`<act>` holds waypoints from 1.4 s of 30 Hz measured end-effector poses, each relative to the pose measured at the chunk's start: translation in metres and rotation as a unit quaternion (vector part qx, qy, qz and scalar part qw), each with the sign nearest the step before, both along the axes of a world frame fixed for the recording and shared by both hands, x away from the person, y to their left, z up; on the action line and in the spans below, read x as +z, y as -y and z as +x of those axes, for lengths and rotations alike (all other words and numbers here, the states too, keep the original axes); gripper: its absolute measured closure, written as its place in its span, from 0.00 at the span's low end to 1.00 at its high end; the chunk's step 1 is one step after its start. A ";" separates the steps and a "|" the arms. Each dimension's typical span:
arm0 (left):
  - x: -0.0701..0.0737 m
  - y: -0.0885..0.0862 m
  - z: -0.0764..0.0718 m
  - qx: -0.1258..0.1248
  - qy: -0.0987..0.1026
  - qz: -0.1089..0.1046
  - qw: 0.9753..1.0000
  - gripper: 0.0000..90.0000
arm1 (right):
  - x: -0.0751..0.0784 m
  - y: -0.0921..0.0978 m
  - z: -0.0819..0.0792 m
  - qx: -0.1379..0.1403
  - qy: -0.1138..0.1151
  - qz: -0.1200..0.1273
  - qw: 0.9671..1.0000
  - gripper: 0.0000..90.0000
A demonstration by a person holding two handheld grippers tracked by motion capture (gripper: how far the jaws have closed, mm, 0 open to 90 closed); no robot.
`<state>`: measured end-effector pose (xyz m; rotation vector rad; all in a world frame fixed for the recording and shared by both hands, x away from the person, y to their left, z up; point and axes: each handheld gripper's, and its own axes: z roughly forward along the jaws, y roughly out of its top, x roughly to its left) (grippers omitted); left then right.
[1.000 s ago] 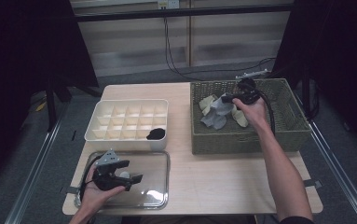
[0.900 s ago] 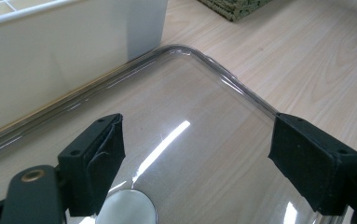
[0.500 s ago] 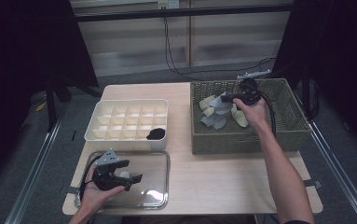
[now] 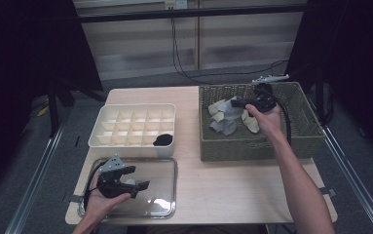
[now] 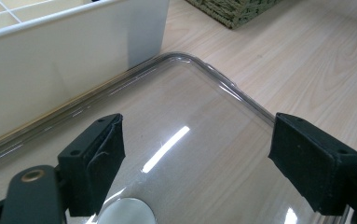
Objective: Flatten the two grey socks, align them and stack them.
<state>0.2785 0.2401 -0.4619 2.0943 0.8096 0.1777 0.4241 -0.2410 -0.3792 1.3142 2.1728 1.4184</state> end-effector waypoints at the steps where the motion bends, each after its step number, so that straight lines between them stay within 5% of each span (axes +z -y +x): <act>1: 0.000 0.000 0.000 0.000 0.000 0.001 1.000 0.19 | 0.001 0.000 -0.002 0.000 0.002 0.003 1.000 0.99; 42: 0.004 0.012 0.000 -0.015 0.007 -0.013 1.000 0.28 | 0.035 -0.005 -0.078 0.035 0.049 0.055 0.997 0.99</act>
